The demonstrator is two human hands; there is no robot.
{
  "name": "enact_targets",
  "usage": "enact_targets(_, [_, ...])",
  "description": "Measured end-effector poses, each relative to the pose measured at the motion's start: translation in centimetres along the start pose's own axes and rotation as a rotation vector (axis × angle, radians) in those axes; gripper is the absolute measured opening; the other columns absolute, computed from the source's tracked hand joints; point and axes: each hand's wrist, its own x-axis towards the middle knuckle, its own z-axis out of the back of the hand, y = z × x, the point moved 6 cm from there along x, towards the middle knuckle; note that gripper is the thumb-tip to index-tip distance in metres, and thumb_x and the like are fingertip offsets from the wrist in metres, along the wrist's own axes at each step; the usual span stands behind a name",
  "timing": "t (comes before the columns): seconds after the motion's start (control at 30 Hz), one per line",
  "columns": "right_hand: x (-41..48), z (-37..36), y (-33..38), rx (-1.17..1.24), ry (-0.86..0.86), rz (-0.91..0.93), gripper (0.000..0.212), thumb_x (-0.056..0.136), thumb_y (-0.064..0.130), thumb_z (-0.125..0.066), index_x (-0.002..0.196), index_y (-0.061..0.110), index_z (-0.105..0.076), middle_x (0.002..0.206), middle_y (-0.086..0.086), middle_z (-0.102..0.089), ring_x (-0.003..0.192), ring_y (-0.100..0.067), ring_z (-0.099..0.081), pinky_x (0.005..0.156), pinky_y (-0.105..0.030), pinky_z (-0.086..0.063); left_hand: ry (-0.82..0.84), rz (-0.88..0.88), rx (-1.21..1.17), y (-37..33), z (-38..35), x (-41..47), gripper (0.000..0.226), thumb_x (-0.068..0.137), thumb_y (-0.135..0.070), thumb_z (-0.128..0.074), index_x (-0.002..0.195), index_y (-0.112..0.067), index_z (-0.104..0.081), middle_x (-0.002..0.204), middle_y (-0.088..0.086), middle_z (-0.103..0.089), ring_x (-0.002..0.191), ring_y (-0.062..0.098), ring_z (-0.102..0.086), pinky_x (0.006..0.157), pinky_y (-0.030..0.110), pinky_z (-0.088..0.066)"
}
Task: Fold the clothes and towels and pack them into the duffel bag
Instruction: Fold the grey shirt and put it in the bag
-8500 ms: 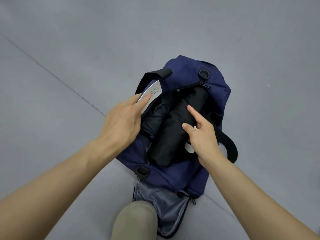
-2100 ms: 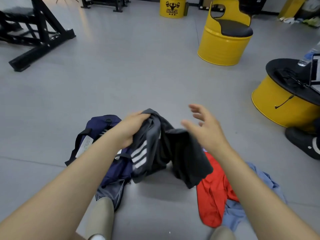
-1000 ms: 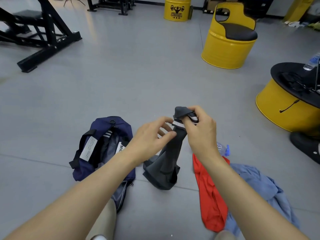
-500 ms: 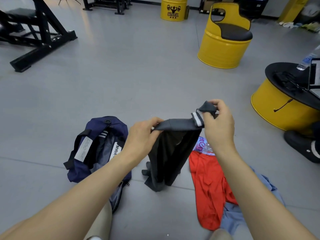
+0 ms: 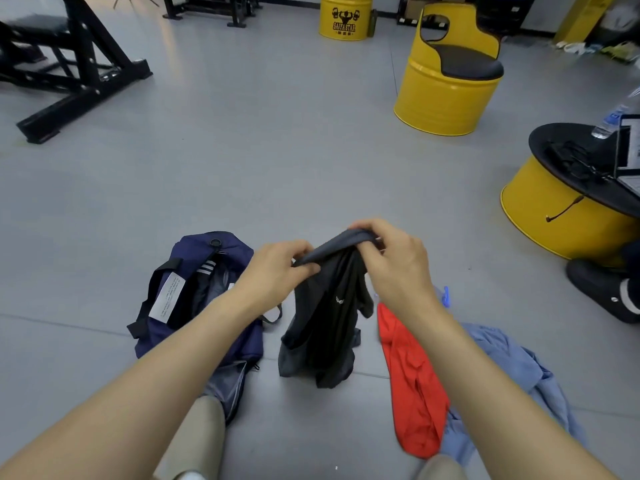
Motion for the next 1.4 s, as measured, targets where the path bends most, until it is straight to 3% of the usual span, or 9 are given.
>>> enact_targets(0.17, [0.2, 1.0, -2.5, -0.053, 0.095, -0.172, 0.015, 0.086, 0.015, -0.054, 0.088, 0.028, -0.061, 0.075, 0.009, -0.066, 0.078, -0.018, -0.062, 0.068, -0.032, -0.043, -0.044, 0.003, -0.157, 0.2, 1.4, -0.3, 0.010, 0.094, -0.030, -0.063, 0.084, -0.027, -0.065, 0.068, -0.003, -0.061, 0.065, 0.013, -0.053, 0.064, 0.027, -0.040])
enact_targets(0.37, [-1.3, -2.9, 0.0, -0.111, 0.403, 0.041, 0.053, 0.086, 0.037, -0.070, 0.133, 0.042, -0.045, 0.126, 0.020, -0.061, 0.115, -0.005, -0.057, 0.093, -0.028, -0.043, -0.057, -0.101, -0.257, -2.1, 0.8, -0.9, 0.012, 0.091, -0.019, -0.066, 0.089, -0.030, -0.065, 0.080, -0.006, -0.068, 0.065, 0.010, -0.061, 0.064, 0.025, -0.045])
enact_targets(0.53, [-0.8, -3.2, 1.2, -0.130, 0.278, 0.161, 0.047, 0.093, 0.032, -0.067, 0.137, 0.039, -0.052, 0.096, 0.010, -0.072, 0.088, -0.016, -0.066, 0.084, -0.037, -0.050, -0.091, -0.100, -0.345, -2.8, 0.8, -1.1, 0.012, 0.091, -0.021, -0.065, 0.091, -0.028, -0.055, 0.083, -0.006, -0.065, 0.064, 0.016, -0.058, 0.060, 0.026, -0.043])
enact_targets(0.63, [-0.9, -2.3, 1.7, -0.079, 0.155, 0.218, 0.032, 0.094, 0.025, -0.066, 0.124, 0.036, -0.068, 0.102, 0.014, -0.075, 0.092, -0.006, -0.068, 0.082, -0.028, -0.051, -0.056, -0.122, -0.326, -2.4, 0.6, -1.2, 0.013, 0.092, -0.020, -0.065, 0.096, -0.029, -0.056, 0.087, -0.006, -0.063, 0.065, 0.018, -0.058, 0.061, 0.029, -0.043])
enact_targets(0.83, [-0.2, 1.0, 1.4, 0.144, -0.067, 0.090, 0.014, 0.094, 0.018, -0.064, 0.098, 0.028, -0.073, 0.088, 0.027, -0.069, 0.083, 0.001, -0.066, 0.079, -0.023, -0.051, 0.052, -0.019, 0.097, 1.3, -2.1, -1.8, 0.035, 0.090, -0.010, -0.055, 0.082, -0.042, -0.043, 0.077, -0.013, -0.056, 0.078, 0.020, -0.054, 0.067, 0.034, -0.039])
enact_targets(0.93, [0.4, 3.8, 0.0, 0.169, -0.124, 0.009, 0.013, 0.094, 0.018, -0.065, 0.094, 0.030, -0.070, 0.085, 0.021, -0.068, 0.076, -0.003, -0.064, 0.077, -0.027, -0.051, 0.016, 0.064, 0.016, 2.9, -1.1, -1.7, 0.022, 0.091, -0.014, -0.061, 0.099, -0.035, -0.062, 0.093, -0.013, -0.068, 0.089, 0.013, -0.066, 0.079, 0.032, -0.052])
enact_targets(1.03, [0.1, 6.1, -1.6, 0.088, -0.111, -0.039, 0.010, 0.093, 0.023, -0.067, 0.089, 0.032, -0.067, 0.084, 0.018, -0.068, 0.078, -0.009, -0.063, 0.076, -0.033, -0.050, -0.013, 0.104, -0.165, 3.4, 0.9, -2.0, 0.020, 0.092, -0.012, -0.066, 0.094, -0.032, -0.067, 0.094, -0.011, -0.071, 0.086, 0.009, -0.069, 0.062, 0.012, -0.050])
enact_targets(1.17, [-0.1, 8.2, -3.2, -0.030, -0.046, -0.114, 0.009, 0.092, 0.026, -0.068, 0.085, 0.032, -0.065, 0.075, 0.007, -0.065, 0.074, -0.015, -0.058, 0.068, -0.035, -0.042, 0.015, 0.094, -0.381, 2.8, 3.9, -3.0, 0.014, 0.091, -0.008, -0.070, 0.093, -0.021, -0.070, 0.093, -0.001, -0.076, 0.087, 0.015, -0.072, 0.084, 0.030, -0.054])
enact_targets(1.4, [0.9, 12.2, -2.2, 0.233, 0.020, -0.173, 0.018, 0.098, 0.005, -0.058, 0.089, 0.020, -0.063, 0.078, -0.014, -0.060, 0.051, -0.016, -0.060, 0.054, -0.033, -0.058, -0.168, -0.067, -0.489, -4.5, 10.3, -3.5, 0.019, 0.100, -0.021, -0.058, 0.086, -0.010, -0.063, 0.071, -0.005, -0.066, 0.065, 0.001, -0.055, 0.062, 0.014, -0.042])
